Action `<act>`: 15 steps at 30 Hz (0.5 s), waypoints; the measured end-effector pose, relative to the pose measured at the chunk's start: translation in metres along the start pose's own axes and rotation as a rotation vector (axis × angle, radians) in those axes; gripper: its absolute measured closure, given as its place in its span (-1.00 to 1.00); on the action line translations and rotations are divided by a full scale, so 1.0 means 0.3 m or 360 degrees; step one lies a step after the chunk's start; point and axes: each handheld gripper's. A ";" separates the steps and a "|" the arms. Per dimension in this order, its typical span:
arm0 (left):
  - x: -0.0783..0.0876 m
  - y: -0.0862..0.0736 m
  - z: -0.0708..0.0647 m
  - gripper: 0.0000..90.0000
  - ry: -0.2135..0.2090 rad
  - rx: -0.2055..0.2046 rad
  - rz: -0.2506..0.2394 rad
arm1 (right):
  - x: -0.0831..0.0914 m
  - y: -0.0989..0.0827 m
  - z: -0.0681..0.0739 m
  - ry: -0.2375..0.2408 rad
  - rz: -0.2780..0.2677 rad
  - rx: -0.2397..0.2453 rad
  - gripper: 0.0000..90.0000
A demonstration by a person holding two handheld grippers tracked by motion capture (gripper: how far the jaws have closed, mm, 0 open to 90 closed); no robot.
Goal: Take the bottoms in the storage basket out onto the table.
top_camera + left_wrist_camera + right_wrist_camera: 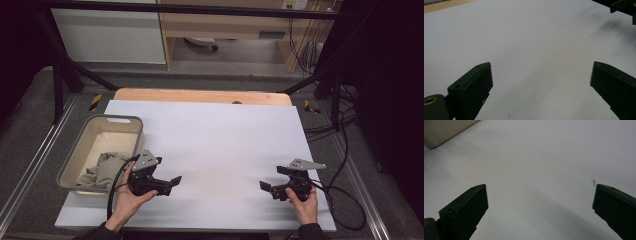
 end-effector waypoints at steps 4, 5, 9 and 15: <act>0.012 0.022 0.002 -0.91 0.0011 -0.0022 -0.0003 | 0.000 0.000 0.001 -0.0002 -0.0003 0.0001 -0.99; 0.016 0.029 0.003 -0.91 0.0015 -0.0026 -0.0005 | 0.000 0.000 0.001 -0.0002 -0.0004 0.0002 -0.99; 0.031 0.052 0.009 -0.91 0.0023 -0.0033 -0.0019 | 0.001 0.000 0.001 0.0001 -0.0004 0.0001 -0.99; 0.044 0.070 0.022 -0.91 0.0040 -0.0042 0.0005 | 0.001 0.000 0.001 -0.0001 -0.0003 0.0001 -0.99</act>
Point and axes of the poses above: each handheld gripper's, and its own axes: x roughly backward along the jaws, y roughly out of its top, z roughly to its left, and after that the axes turned 11 degrees about y, right-handed
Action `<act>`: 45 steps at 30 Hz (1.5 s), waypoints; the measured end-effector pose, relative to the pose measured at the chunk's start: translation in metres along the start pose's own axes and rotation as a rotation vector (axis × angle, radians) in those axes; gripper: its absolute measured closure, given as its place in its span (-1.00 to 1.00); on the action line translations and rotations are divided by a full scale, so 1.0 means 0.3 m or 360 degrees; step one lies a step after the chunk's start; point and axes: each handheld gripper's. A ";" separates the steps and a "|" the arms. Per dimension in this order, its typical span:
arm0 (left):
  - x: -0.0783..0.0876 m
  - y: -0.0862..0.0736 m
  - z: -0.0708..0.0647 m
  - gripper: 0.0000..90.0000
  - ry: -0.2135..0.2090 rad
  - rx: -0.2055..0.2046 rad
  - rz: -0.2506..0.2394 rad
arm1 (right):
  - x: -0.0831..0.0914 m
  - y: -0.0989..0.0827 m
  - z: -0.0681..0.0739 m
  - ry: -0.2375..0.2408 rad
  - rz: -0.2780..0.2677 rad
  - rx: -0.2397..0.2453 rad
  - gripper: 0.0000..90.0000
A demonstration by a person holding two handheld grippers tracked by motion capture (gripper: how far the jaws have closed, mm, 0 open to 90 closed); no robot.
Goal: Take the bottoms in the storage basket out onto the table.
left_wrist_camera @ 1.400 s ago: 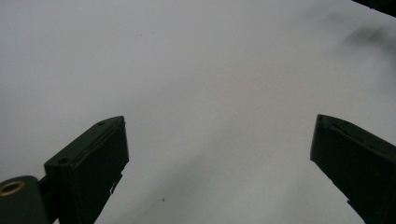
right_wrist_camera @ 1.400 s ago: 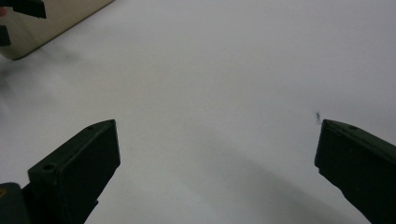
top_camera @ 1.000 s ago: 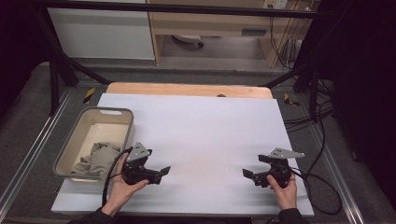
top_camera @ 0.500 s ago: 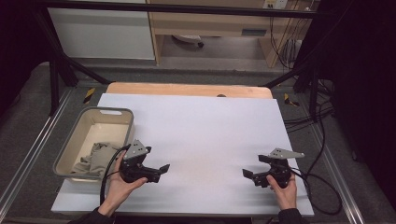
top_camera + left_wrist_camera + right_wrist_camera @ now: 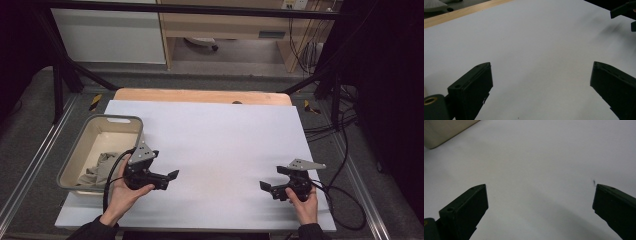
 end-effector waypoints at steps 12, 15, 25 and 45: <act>0.032 0.025 0.028 -0.91 0.0027 0.0003 0.0012 | -0.002 -0.001 0.001 -0.0002 0.0003 -0.0006 -0.99; 0.037 0.028 0.034 -0.91 0.0036 0.0000 0.0020 | -0.003 -0.001 0.001 -0.0003 0.0005 -0.0002 -0.99; 0.067 0.044 0.064 -0.92 0.0073 -0.0019 0.0036 | -0.002 -0.001 0.001 -0.0006 0.0006 -0.0002 -0.99; 0.127 0.058 0.135 -0.94 0.0162 0.0006 0.0036 | -0.002 -0.001 0.001 -0.0009 0.0008 -0.0002 -0.99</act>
Point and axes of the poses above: each handheld gripper's, and its own axes: x roughly backward along the jaws, y roughly out of its top, z roughly to its left, and after that the axes turned 11 degrees about y, right-handed
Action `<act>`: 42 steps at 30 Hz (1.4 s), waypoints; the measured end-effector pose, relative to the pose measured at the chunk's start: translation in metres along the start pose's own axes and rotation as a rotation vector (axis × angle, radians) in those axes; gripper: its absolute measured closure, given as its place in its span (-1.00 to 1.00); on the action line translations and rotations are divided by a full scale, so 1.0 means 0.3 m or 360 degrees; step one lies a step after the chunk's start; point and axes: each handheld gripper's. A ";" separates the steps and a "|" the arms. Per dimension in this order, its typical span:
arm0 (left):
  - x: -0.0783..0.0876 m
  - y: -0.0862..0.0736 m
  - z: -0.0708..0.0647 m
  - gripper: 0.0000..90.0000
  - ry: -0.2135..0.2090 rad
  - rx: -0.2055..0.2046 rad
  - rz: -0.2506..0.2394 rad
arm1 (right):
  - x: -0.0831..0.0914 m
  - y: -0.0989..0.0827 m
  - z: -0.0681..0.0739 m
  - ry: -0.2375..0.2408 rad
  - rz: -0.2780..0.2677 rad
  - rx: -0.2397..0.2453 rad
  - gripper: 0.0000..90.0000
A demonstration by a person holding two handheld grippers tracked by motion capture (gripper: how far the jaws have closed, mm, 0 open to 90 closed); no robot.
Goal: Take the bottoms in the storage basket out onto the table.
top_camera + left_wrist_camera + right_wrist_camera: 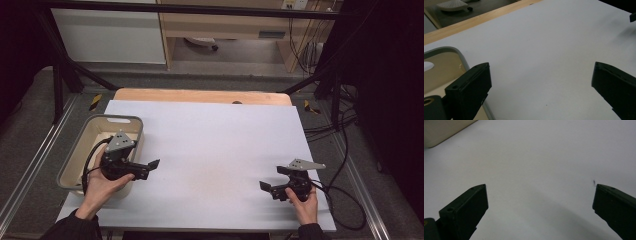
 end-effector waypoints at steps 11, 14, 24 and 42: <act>0.038 -0.013 0.063 -0.96 0.0066 0.0037 -0.0002 | -0.001 0.000 -0.001 -0.0003 0.0007 0.0005 -0.99; 0.047 -0.019 0.080 -0.96 0.0090 0.0043 0.0003 | -0.001 0.000 -0.001 -0.0003 0.0011 0.0004 -0.99; 0.071 -0.051 0.129 -0.97 0.0167 0.0092 0.0027 | -0.004 -0.001 -0.001 -0.0003 0.0014 0.0000 -0.99; 0.086 -0.159 0.148 -0.97 0.0250 0.0167 0.0102 | -0.004 -0.001 -0.002 -0.0007 0.0017 0.0001 -0.99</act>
Point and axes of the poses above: each handheld gripper's, and its own axes: x roughly backward along the jaws, y roughly out of its top, z roughly to its left, and after that the axes turned 11 degrees about y, right-handed
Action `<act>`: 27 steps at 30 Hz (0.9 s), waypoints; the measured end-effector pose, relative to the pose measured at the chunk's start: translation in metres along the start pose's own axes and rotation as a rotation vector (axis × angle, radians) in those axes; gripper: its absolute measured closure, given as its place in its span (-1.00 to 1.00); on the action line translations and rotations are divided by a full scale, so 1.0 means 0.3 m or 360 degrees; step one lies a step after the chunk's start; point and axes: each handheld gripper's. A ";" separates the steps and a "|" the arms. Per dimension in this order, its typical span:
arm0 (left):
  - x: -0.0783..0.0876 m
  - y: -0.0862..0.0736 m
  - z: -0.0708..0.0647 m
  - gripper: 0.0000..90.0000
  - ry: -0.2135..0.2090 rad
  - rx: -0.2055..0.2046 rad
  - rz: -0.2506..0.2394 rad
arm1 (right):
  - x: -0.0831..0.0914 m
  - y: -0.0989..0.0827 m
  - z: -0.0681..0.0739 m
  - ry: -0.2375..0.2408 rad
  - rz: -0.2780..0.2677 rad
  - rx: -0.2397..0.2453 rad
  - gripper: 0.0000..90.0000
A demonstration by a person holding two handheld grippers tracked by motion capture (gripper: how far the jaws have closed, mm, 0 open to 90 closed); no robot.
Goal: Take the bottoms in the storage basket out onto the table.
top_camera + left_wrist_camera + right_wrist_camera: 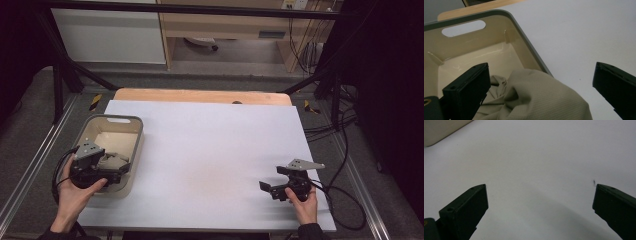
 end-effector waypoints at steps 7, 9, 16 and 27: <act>-0.005 -0.037 0.003 -0.94 -0.0004 0.0015 0.0042 | 0.000 0.000 0.000 0.0000 0.0004 0.0003 -0.99; -0.007 -0.046 0.000 -0.93 -0.0001 0.0011 0.0056 | -0.001 0.000 0.000 -0.0001 0.0004 -0.0003 -0.99; -0.004 -0.064 -0.002 -0.73 -0.0018 0.0027 0.0082 | -0.001 0.000 0.000 -0.0001 0.0005 -0.0003 -0.99; 0.009 -0.068 -0.011 -0.27 -0.0003 0.0041 0.0101 | 0.000 0.000 0.000 -0.0002 0.0004 -0.0001 -0.99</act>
Point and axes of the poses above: each handheld gripper's, and its own axes: x roughly backward along the jaws, y roughly out of its top, z roughly to its left, and after that the axes turned 11 degrees about y, right-handed
